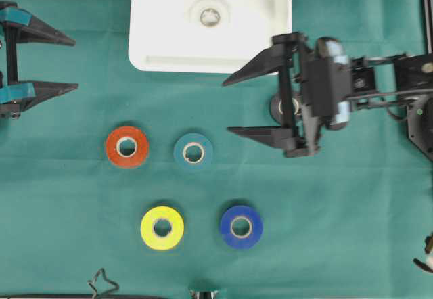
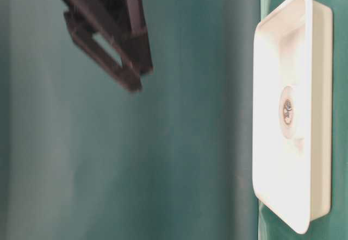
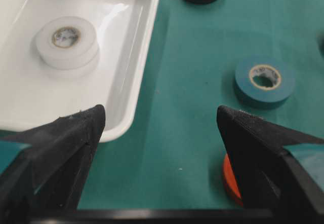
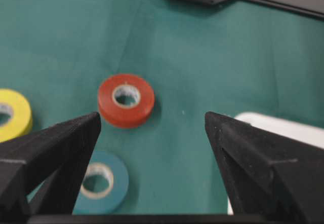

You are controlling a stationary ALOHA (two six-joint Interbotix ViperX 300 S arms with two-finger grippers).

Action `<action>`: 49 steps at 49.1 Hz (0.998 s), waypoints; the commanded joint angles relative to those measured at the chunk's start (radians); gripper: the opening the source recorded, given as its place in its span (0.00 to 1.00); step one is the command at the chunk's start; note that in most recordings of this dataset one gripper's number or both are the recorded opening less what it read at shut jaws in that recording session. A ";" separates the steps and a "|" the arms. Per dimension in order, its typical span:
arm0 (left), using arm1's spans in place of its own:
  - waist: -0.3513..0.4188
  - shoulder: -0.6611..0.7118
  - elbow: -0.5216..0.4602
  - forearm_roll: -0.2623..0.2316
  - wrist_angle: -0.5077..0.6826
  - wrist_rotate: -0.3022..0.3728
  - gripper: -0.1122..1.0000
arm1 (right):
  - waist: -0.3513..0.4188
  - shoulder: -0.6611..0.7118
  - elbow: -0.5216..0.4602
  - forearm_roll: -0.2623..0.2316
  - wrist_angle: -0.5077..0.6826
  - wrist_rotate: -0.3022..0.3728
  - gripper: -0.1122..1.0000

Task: Pick up the tape from a random location and place it into the white case.
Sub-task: 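Move the right gripper over the teal tape roll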

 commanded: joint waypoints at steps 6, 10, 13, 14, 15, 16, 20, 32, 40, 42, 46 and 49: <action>0.002 0.014 -0.012 -0.002 -0.009 0.000 0.99 | 0.006 0.098 -0.138 -0.002 0.021 -0.002 0.93; 0.002 0.014 -0.012 0.000 -0.011 0.000 0.99 | 0.006 0.130 -0.176 -0.002 0.051 0.005 0.93; 0.003 0.014 -0.012 0.000 -0.009 0.000 0.99 | 0.006 0.147 -0.199 0.000 0.084 0.009 0.93; 0.002 0.014 -0.012 -0.002 -0.009 0.000 0.99 | 0.006 0.152 -0.207 0.002 0.097 0.011 0.93; 0.003 0.014 -0.012 0.000 -0.009 0.000 0.99 | 0.006 0.156 -0.215 0.003 0.112 0.011 0.93; 0.002 0.014 -0.012 -0.002 -0.009 0.000 0.99 | 0.006 0.161 -0.222 0.005 0.126 0.012 0.93; 0.002 0.014 -0.012 0.000 -0.008 0.000 0.99 | 0.006 0.176 -0.256 0.012 0.196 0.015 0.93; 0.002 0.014 -0.012 0.000 -0.008 0.000 0.99 | 0.006 0.219 -0.400 0.014 0.488 0.061 0.93; 0.002 0.014 -0.012 -0.002 -0.009 -0.002 0.99 | 0.006 0.268 -0.511 0.014 0.701 0.087 0.93; 0.002 0.014 -0.014 0.000 -0.009 -0.002 0.99 | 0.006 0.281 -0.535 0.012 0.747 0.092 0.93; 0.003 0.014 -0.014 0.000 -0.009 -0.006 0.99 | 0.005 0.307 -0.575 0.014 0.830 0.103 0.93; 0.002 0.014 -0.014 -0.002 -0.009 -0.017 0.99 | 0.005 0.325 -0.603 0.014 0.888 0.109 0.93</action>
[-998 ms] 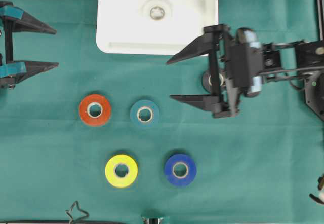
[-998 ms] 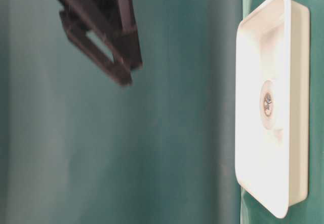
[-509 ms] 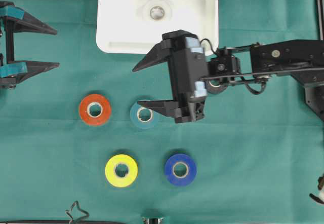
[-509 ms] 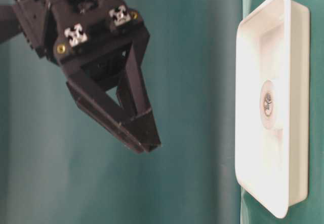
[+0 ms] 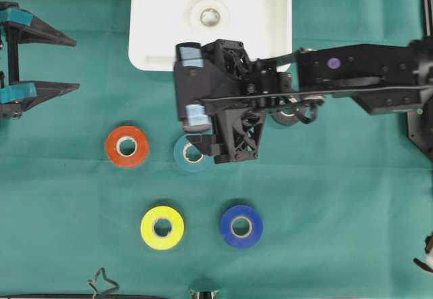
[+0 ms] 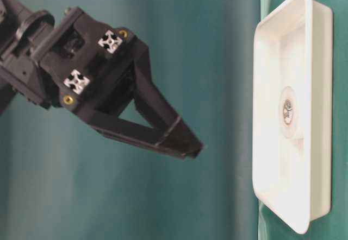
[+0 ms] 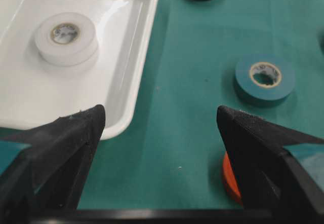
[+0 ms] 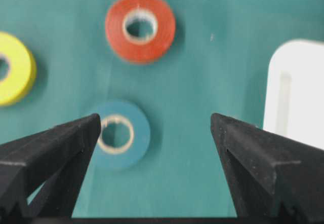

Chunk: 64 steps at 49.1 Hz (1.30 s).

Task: Pick up the tape from a random location and place it into the white case.
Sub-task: 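Move the right gripper over the teal tape roll, then lower the right gripper and close it inside the teal roll's core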

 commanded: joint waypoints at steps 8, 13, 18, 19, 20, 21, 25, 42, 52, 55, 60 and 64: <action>0.002 0.006 -0.014 -0.002 -0.009 -0.011 0.99 | 0.003 0.025 -0.100 0.003 0.132 0.009 0.93; 0.002 0.006 -0.014 0.000 -0.009 -0.011 0.99 | 0.002 0.028 -0.103 0.003 0.130 0.008 0.93; 0.002 0.006 -0.014 -0.002 -0.009 -0.011 0.99 | 0.002 0.028 -0.101 0.002 0.129 0.009 0.93; 0.002 0.006 -0.014 0.000 -0.009 -0.011 0.99 | 0.003 0.028 -0.101 0.003 0.129 0.009 0.93; 0.002 0.006 -0.014 0.000 -0.009 -0.011 0.99 | 0.002 0.028 -0.101 0.002 0.129 0.009 0.93; 0.002 0.006 -0.012 -0.002 -0.009 -0.011 0.99 | 0.003 0.028 -0.103 0.002 0.129 0.009 0.93; 0.002 0.006 -0.012 0.000 -0.009 -0.011 0.99 | 0.002 0.028 -0.103 0.002 0.129 0.009 0.93; 0.002 0.006 -0.012 -0.002 -0.005 -0.011 0.99 | 0.002 0.028 -0.101 0.000 0.123 0.009 0.93; 0.003 0.006 -0.012 -0.002 -0.003 -0.011 0.99 | 0.003 0.028 -0.101 0.000 0.123 0.009 0.93; 0.002 0.006 -0.012 0.000 -0.003 -0.011 0.99 | 0.003 0.028 -0.101 0.000 0.123 0.009 0.93; 0.002 0.006 -0.012 0.000 -0.003 -0.011 0.99 | 0.002 0.028 -0.101 0.000 0.123 0.009 0.93; 0.003 0.006 -0.012 -0.002 -0.003 -0.011 0.99 | 0.002 0.028 -0.101 -0.002 0.123 0.009 0.93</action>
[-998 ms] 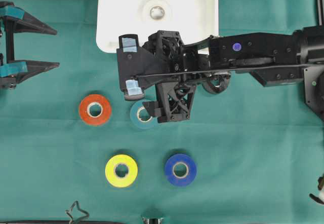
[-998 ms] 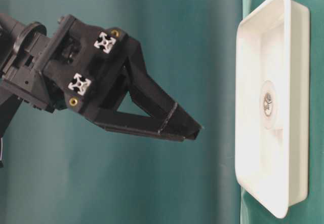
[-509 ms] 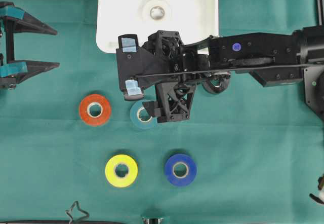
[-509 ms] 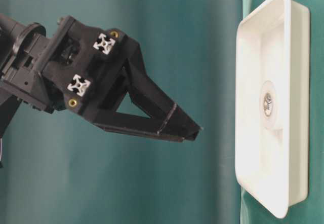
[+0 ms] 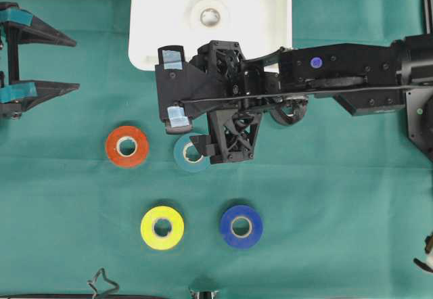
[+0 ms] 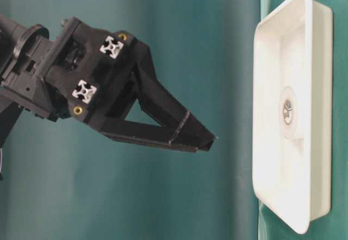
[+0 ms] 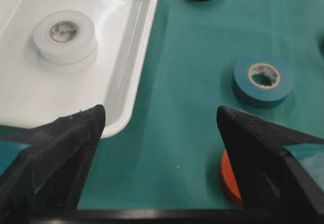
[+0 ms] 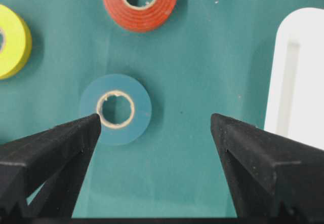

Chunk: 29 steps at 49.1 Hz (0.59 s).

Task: Pick up the tape from a random location and place it into the white case.
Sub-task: 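Lower the right gripper and close it inside the teal roll's core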

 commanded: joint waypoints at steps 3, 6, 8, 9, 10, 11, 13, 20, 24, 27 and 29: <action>0.003 0.006 -0.012 0.000 -0.003 -0.002 0.99 | 0.003 -0.012 -0.025 0.002 -0.005 0.003 0.93; 0.002 0.006 -0.012 0.000 -0.003 -0.002 0.99 | 0.003 -0.006 -0.025 0.002 -0.006 0.005 0.93; 0.002 0.006 -0.012 0.000 -0.003 -0.002 0.99 | 0.003 -0.002 -0.025 0.002 -0.006 0.005 0.93; 0.003 0.006 -0.012 -0.002 -0.003 -0.002 0.99 | 0.003 0.000 -0.025 0.002 -0.006 0.005 0.93; 0.003 0.006 -0.012 0.000 -0.003 -0.002 0.99 | 0.003 0.005 -0.025 0.002 -0.006 0.005 0.93; 0.003 0.006 -0.012 -0.002 -0.003 -0.002 0.99 | 0.003 0.008 -0.025 0.002 -0.006 0.005 0.93; 0.002 0.006 -0.012 0.000 -0.003 -0.002 0.99 | 0.003 0.015 -0.025 0.002 -0.006 0.005 0.93; 0.002 0.006 -0.012 -0.002 -0.003 -0.002 0.99 | 0.003 0.051 -0.025 0.002 -0.025 0.006 0.93; 0.002 0.006 -0.012 0.000 -0.003 -0.002 0.99 | 0.003 0.072 -0.023 0.002 -0.040 0.005 0.93; 0.002 0.006 -0.012 -0.002 -0.003 -0.002 0.99 | 0.003 0.089 -0.020 0.002 -0.049 0.005 0.93; 0.002 0.006 -0.012 -0.002 -0.003 -0.002 0.99 | 0.003 0.100 -0.018 0.002 -0.055 0.005 0.93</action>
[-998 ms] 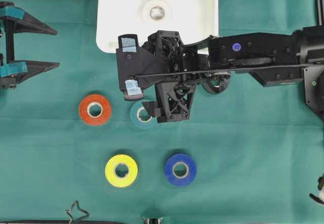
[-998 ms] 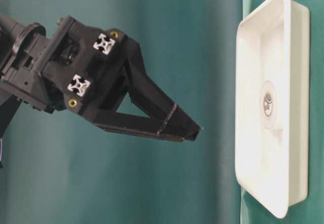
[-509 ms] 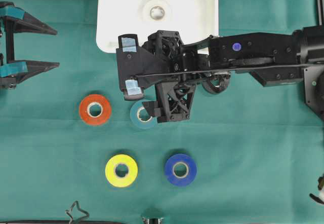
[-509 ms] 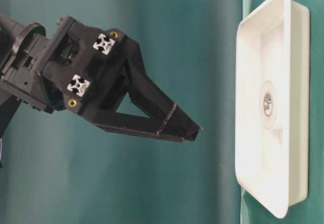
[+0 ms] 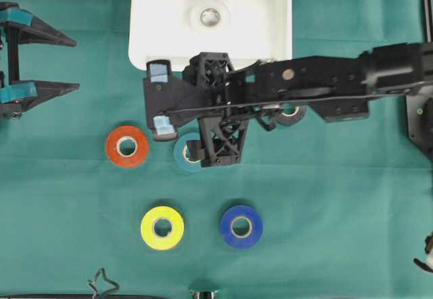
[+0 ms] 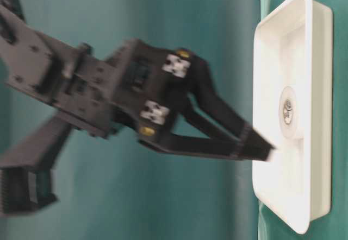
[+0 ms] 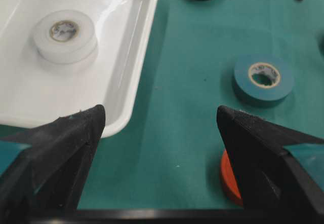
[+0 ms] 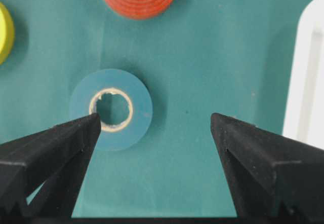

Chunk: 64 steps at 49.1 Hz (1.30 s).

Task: Pick up the tape from a random location and place it into the white case.
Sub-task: 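Lower the right gripper and close it inside the teal roll's core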

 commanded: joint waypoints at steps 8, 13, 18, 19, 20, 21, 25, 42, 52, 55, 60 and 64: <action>0.002 0.006 -0.012 0.000 -0.005 -0.002 0.99 | 0.003 0.060 -0.009 0.002 -0.037 0.002 0.93; 0.003 0.006 -0.012 0.000 -0.005 -0.002 0.99 | 0.003 0.091 -0.005 0.002 -0.048 0.003 0.93; 0.002 0.006 -0.012 -0.002 -0.005 -0.003 0.99 | 0.003 0.112 0.002 0.002 -0.063 0.002 0.93; 0.002 0.006 -0.012 -0.002 -0.005 -0.003 0.99 | 0.003 0.115 0.003 0.002 -0.069 0.003 0.93; 0.002 0.006 -0.012 -0.002 -0.005 -0.003 0.99 | 0.003 0.120 0.006 0.002 -0.074 0.003 0.93; 0.003 0.006 -0.012 0.000 -0.005 -0.003 0.99 | 0.003 0.123 0.008 0.002 -0.077 0.003 0.93; 0.002 0.006 -0.012 -0.002 -0.005 -0.003 0.99 | 0.005 0.137 0.017 0.003 -0.097 0.003 0.93; 0.002 0.006 -0.012 -0.002 -0.003 -0.003 0.99 | 0.005 0.190 0.037 0.005 -0.153 0.002 0.93; 0.002 0.006 -0.012 0.000 -0.003 -0.003 0.99 | 0.005 0.219 0.041 0.003 -0.172 0.002 0.93; 0.002 0.006 -0.012 0.000 -0.005 -0.003 0.99 | 0.005 0.227 0.043 0.003 -0.172 0.002 0.93; 0.002 0.006 -0.012 0.000 -0.005 -0.003 0.99 | 0.005 0.229 0.043 0.003 -0.172 0.002 0.93; 0.002 0.006 -0.012 0.000 -0.003 -0.003 0.99 | 0.005 0.229 0.041 0.003 -0.173 0.000 0.93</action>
